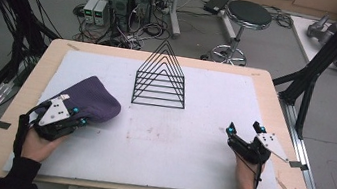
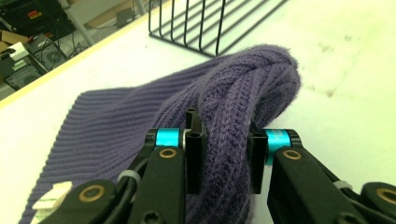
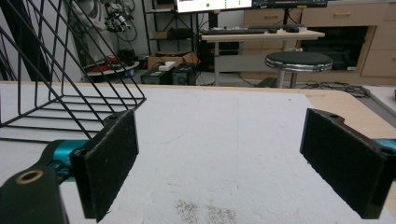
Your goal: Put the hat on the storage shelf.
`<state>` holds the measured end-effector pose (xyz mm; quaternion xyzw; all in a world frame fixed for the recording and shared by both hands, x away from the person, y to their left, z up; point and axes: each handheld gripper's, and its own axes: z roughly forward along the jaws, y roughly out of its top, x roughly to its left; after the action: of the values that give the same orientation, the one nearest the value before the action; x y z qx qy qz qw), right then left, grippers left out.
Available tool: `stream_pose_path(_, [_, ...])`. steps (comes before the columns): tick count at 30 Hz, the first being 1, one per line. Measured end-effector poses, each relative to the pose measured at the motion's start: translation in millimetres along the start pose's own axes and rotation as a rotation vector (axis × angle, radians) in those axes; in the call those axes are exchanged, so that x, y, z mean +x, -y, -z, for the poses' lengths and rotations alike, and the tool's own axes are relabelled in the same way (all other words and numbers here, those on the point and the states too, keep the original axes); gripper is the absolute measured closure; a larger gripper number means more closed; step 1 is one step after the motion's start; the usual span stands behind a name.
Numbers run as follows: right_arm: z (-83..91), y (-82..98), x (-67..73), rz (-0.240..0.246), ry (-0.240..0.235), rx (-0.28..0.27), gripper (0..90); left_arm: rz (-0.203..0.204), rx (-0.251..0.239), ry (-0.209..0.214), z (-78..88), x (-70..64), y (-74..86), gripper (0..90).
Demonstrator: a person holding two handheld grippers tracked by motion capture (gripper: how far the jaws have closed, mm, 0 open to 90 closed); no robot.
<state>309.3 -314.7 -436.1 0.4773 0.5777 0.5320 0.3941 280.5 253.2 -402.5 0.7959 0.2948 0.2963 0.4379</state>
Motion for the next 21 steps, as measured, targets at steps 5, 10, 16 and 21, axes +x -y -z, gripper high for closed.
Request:
stream_pose_path(5, [0.8, 0.0, -1.1, -0.015, 0.0, -0.006, 10.8, 0.02, -0.036, 0.014, 4.2, 1.8, -12.0, 75.7])
stream_pose_path(10, [0.6, -0.2, 0.0, -0.014, -0.003, -0.009, 10.8, 0.018, -0.087, 0.034, 9.2, 2.3, -33.8, 75.8])
stream_pose_path(16, [-0.2, -0.8, 2.1, -0.021, -0.035, -0.027, 10.7, -0.03, -0.124, 0.019, 13.8, -2.7, -61.8, 75.9])
stream_pose_path(21, [-1.4, -0.7, 3.0, -0.016, -0.051, -0.026, 10.8, -0.038, -0.203, 0.03, 21.4, -5.5, -86.0, 75.9])
